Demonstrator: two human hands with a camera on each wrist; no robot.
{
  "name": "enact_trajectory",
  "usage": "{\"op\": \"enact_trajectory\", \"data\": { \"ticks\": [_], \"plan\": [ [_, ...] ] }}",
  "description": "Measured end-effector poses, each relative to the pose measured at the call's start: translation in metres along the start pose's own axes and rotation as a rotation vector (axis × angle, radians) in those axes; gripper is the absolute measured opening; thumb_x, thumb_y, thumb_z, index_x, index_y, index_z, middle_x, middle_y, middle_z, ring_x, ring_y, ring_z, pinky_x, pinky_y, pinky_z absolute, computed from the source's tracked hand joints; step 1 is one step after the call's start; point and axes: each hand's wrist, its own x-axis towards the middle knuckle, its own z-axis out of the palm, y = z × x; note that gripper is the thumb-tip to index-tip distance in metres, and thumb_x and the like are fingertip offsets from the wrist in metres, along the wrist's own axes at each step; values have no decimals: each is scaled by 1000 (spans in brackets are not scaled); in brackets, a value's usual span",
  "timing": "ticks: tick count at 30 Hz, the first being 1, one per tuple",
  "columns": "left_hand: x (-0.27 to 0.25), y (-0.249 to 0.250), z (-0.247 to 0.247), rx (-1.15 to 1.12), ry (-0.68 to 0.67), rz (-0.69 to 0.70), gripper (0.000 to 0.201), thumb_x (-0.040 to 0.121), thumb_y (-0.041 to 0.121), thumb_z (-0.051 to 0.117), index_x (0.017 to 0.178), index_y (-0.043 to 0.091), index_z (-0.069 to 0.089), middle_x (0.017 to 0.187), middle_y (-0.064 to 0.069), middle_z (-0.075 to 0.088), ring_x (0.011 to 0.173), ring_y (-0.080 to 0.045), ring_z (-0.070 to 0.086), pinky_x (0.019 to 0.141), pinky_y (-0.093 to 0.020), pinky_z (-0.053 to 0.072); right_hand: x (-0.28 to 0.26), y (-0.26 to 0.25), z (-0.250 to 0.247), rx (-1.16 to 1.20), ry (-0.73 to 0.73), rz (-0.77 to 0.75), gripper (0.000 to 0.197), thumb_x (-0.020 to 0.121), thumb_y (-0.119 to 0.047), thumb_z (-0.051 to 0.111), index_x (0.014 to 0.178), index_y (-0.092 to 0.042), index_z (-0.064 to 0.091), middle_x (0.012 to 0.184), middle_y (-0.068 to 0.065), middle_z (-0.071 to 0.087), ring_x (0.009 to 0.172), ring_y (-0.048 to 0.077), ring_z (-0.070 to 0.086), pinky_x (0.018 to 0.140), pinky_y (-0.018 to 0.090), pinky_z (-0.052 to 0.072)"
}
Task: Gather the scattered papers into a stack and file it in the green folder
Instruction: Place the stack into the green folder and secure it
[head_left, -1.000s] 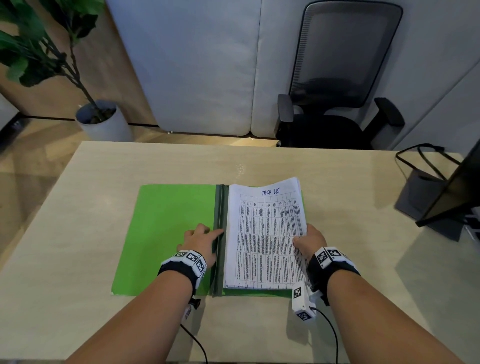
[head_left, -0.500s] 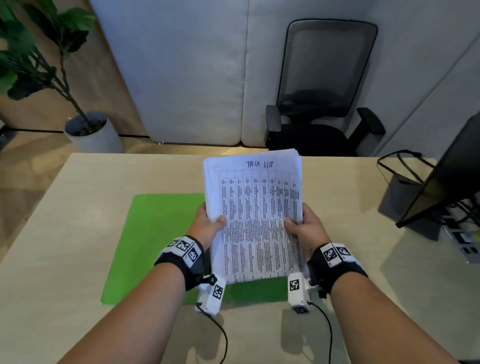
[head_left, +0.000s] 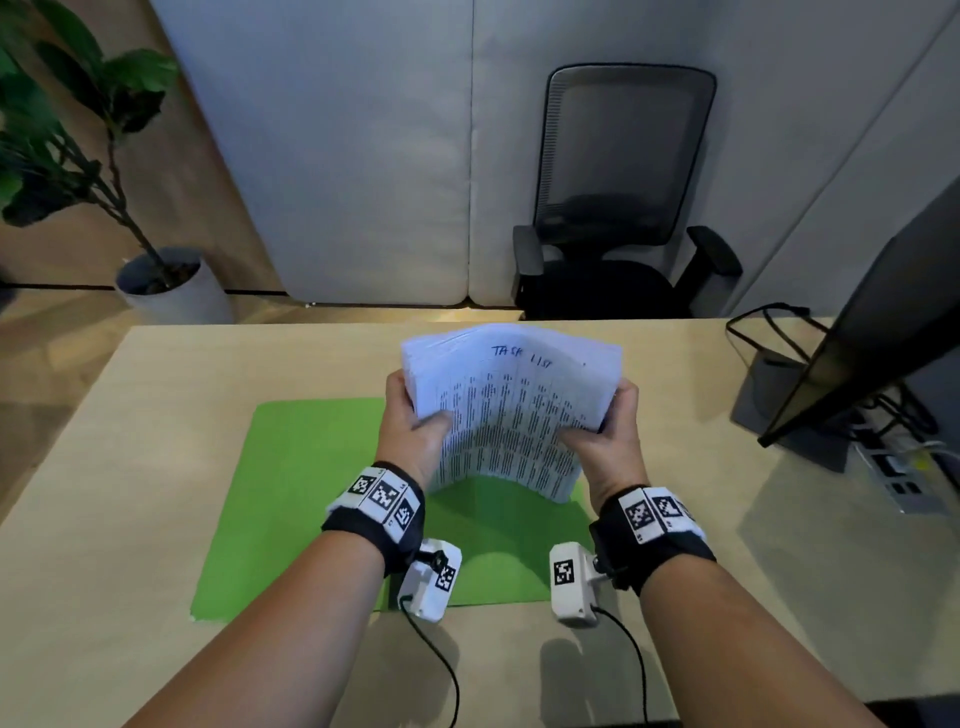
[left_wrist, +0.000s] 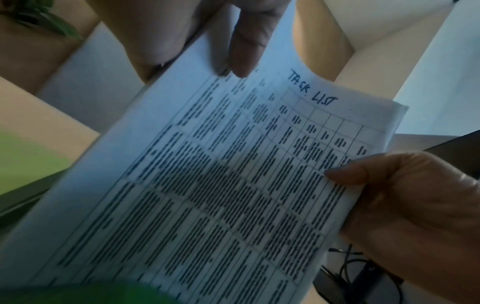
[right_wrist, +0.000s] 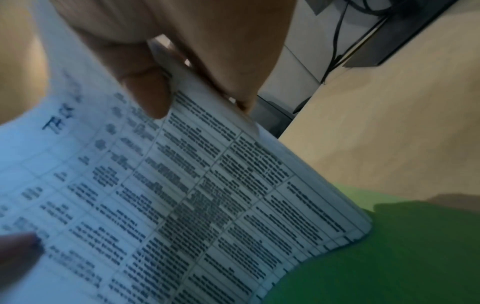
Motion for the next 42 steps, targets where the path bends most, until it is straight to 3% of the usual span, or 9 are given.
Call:
{"op": "enact_trajectory", "data": {
  "ticks": [6, 8, 11, 17, 19, 22, 27, 32, 42],
  "plan": [
    [-4, -31, 0, 156, -55, -138, 42, 94, -6, 48, 128, 17, 36, 113, 5, 58, 103, -14, 56, 87, -18, 43, 10, 36, -8, -172, 42, 58, 56, 68, 4, 59, 104, -37, 47, 107, 14, 62, 97, 23, 60, 84, 56, 53],
    [-6, -51, -3, 285, -104, -207, 46, 95, -3, 46, 137, 11, 32, 125, -4, 56, 111, -18, 53, 96, -22, 36, 10, 56, -14, -355, -27, 133, 51, 75, 0, 59, 118, -26, 49, 112, 9, 64, 106, 28, 60, 90, 49, 51],
    [-7, -71, -7, 478, -156, -258, 42, 98, 3, 43, 138, 9, 33, 128, -11, 56, 107, -20, 53, 92, -22, 36, 5, 78, -24, -632, -79, 154, 41, 89, -3, 54, 129, -10, 48, 120, 9, 61, 109, 21, 55, 88, 27, 41],
    [0, -73, -17, 716, -134, -261, 29, 96, 12, 49, 124, 6, 43, 108, -12, 61, 89, -27, 60, 75, -33, 50, 11, 81, -27, -684, -46, 182, 27, 93, -12, 51, 118, -17, 47, 98, 7, 62, 90, 27, 61, 82, 43, 54],
    [-2, -81, -18, 795, -174, -324, 33, 95, 13, 51, 126, 4, 46, 113, -13, 61, 93, -25, 60, 80, -36, 51, 8, 88, -30, -755, -77, 250, 22, 93, -13, 47, 116, -14, 46, 98, 8, 59, 89, 26, 60, 83, 41, 53],
    [-10, -98, -17, 914, -274, -434, 48, 94, 17, 52, 139, 3, 40, 138, -14, 50, 119, -29, 54, 98, -36, 46, -2, 100, -36, -808, -115, 319, 23, 95, -11, 44, 118, -9, 47, 105, 8, 57, 92, 24, 54, 84, 32, 46],
    [-20, -112, -14, 975, -295, -524, 39, 94, 18, 53, 130, 3, 47, 128, -14, 56, 112, -28, 57, 91, -33, 49, -10, 115, -39, -843, -143, 416, 28, 96, -11, 46, 124, -6, 46, 119, 14, 58, 100, 27, 55, 85, 28, 42],
    [-26, -115, -10, 1020, -264, -505, 33, 97, 14, 51, 126, -1, 45, 123, -15, 57, 103, -28, 57, 77, -27, 43, -9, 119, -39, -842, -160, 442, 36, 96, -10, 45, 132, -10, 42, 122, 14, 58, 98, 27, 55, 85, 30, 44],
    [-28, -113, -7, 1134, -218, -399, 33, 93, 20, 58, 118, 0, 50, 114, -14, 61, 102, -28, 62, 79, -31, 50, -12, 116, -32, -894, -120, 388, 37, 90, -6, 43, 127, -11, 47, 115, 14, 61, 102, 31, 58, 84, 30, 45]
  ]
}}
